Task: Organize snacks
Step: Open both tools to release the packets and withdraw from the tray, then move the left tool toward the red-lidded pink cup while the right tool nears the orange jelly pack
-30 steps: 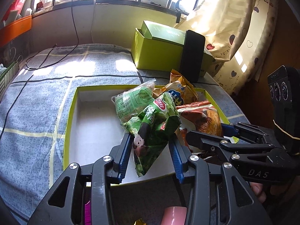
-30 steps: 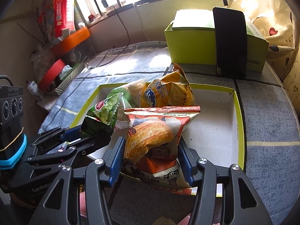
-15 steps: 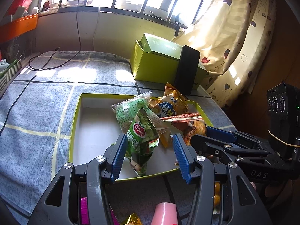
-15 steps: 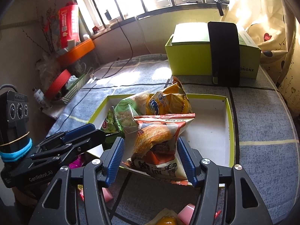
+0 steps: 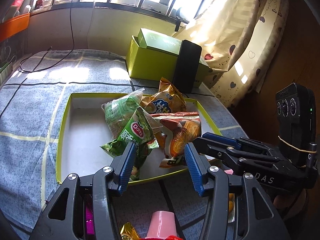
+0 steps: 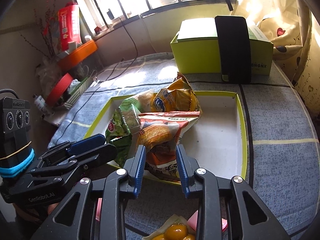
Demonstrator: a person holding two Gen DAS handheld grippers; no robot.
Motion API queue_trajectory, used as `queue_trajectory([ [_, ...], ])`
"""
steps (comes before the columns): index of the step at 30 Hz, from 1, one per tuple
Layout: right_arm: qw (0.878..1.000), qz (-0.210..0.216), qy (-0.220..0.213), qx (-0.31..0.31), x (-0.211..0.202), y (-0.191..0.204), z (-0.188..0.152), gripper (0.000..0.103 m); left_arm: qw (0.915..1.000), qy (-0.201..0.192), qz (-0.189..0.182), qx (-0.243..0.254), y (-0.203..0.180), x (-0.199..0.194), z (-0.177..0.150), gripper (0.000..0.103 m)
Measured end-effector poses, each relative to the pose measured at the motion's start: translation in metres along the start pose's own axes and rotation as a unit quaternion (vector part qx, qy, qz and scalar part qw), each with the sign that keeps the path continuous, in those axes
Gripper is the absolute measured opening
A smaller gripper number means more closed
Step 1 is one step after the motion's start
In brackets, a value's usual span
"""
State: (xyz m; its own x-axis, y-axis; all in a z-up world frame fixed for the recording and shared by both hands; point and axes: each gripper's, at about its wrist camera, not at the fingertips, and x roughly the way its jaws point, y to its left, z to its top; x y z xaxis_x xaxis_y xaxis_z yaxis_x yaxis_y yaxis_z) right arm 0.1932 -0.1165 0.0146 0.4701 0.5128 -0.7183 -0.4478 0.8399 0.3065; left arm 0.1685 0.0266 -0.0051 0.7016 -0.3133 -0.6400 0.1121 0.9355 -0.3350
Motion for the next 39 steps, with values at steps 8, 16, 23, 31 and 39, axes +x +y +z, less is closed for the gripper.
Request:
queue_trajectory([
  [8,1.0,0.005,-0.011,-0.006,-0.028,0.01,-0.012,0.034,0.9996,-0.01,0.025,0.003,-0.008,-0.019,-0.006,0.052],
  [16,1.0,0.009,-0.009,-0.01,-0.05,0.025,-0.035,0.041,0.9986,-0.019,0.048,0.011,-0.022,-0.044,-0.023,0.052],
  [23,1.0,0.006,-0.012,-0.019,-0.065,0.036,-0.058,0.046,0.998,-0.02,0.059,0.008,-0.027,-0.065,-0.043,0.052],
  [31,1.0,0.013,-0.003,-0.024,-0.074,0.048,-0.074,0.05,0.9976,-0.018,0.067,0.008,-0.033,-0.078,-0.062,0.052],
  [39,0.999,0.004,-0.002,-0.041,-0.085,0.059,-0.086,0.05,0.9962,-0.029,0.082,0.007,-0.044,-0.095,-0.073,0.052],
])
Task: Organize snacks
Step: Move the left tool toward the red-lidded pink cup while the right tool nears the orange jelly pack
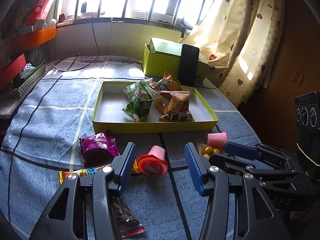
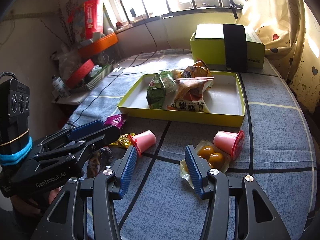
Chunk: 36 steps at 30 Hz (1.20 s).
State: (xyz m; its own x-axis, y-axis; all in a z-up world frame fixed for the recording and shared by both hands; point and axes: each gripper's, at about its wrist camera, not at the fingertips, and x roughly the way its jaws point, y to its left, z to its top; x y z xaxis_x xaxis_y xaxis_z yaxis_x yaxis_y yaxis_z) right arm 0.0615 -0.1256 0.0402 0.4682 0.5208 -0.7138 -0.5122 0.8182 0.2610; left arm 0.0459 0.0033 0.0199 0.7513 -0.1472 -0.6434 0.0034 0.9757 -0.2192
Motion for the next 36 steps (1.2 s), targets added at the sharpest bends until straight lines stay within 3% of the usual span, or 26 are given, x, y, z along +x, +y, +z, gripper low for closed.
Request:
queue_trajectory([
  [15,1.0,-0.012,0.002,0.001,-0.01,0.003,-0.016,0.05,0.9997,0.004,0.02,0.01,-0.006,-0.009,-0.013,0.052],
  [36,1.0,-0.015,0.006,0.003,-0.005,0.002,-0.019,0.05,0.9996,0.02,0.021,0.008,-0.002,0.002,-0.018,0.052],
])
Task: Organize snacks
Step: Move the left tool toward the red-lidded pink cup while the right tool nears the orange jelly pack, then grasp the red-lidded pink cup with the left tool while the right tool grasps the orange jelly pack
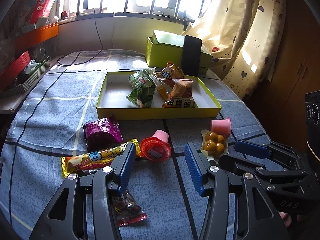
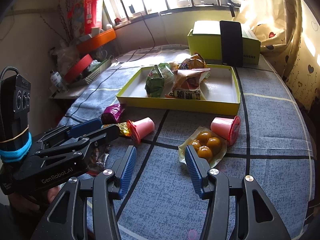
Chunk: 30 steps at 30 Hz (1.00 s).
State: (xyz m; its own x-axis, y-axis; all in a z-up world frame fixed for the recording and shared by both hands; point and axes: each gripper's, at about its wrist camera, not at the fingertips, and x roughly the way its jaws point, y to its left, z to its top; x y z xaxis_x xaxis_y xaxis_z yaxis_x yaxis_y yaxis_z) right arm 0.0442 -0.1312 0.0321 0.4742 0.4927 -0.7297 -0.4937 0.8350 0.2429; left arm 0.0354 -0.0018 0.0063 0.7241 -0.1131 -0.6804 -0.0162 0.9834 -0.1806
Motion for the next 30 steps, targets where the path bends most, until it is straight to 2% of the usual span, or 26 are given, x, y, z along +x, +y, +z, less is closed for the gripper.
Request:
queue_trajectory([
  [14,1.0,-0.015,0.004,0.014,0.003,-0.012,-0.003,0.05,0.9999,0.008,-0.01,-0.012,0.013,0.001,-0.007,0.052],
  [26,0.999,-0.03,0.005,0.039,0.006,-0.027,-0.005,0.053,0.9995,0.006,0.003,-0.029,0.036,0.0,-0.005,0.052],
  [30,0.999,-0.031,0.005,0.042,0.008,-0.031,-0.005,0.054,0.9994,0.015,-0.007,-0.029,0.038,0.005,-0.005,0.052],
])
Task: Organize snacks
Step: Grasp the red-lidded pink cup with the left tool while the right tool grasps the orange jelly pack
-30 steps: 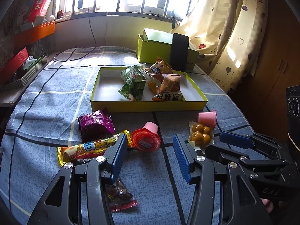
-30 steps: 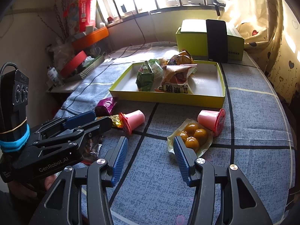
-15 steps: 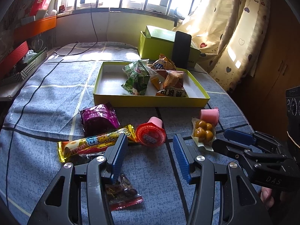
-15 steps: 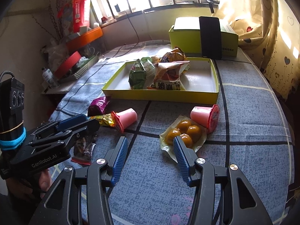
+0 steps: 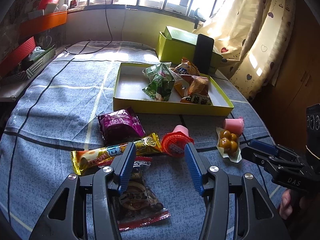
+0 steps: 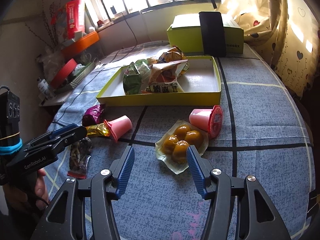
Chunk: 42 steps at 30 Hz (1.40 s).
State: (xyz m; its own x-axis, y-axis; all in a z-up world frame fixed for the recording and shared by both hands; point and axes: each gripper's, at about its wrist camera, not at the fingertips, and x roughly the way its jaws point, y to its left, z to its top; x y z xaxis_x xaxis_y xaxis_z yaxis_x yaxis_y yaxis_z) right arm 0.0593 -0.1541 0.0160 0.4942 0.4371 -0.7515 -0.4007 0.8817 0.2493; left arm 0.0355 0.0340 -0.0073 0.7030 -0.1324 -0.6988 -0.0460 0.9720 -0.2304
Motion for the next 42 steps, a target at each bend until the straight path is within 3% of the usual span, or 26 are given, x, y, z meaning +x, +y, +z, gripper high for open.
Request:
queue_trajectory([
  [7,1.0,-0.004,0.005,0.008,0.006,-0.007,0.0,0.055,0.9992,0.02,-0.026,0.024,-0.013,0.016,-0.002,0.052],
  [23,0.999,-0.024,0.004,0.034,0.013,-0.029,0.002,0.057,0.9976,0.027,-0.025,0.058,-0.022,0.049,0.011,0.052],
  [30,0.999,-0.022,0.018,0.046,0.023,-0.036,0.001,0.057,0.996,0.042,-0.041,0.067,-0.027,0.061,0.008,0.052],
  [39,0.998,-0.009,0.03,0.059,0.037,-0.041,0.003,0.059,0.9954,0.039,-0.019,0.085,-0.037,0.07,0.005,0.051],
  [42,0.997,0.001,0.03,0.069,0.04,-0.043,0.006,0.059,0.9951,0.04,-0.022,0.087,-0.038,0.071,0.003,0.047],
])
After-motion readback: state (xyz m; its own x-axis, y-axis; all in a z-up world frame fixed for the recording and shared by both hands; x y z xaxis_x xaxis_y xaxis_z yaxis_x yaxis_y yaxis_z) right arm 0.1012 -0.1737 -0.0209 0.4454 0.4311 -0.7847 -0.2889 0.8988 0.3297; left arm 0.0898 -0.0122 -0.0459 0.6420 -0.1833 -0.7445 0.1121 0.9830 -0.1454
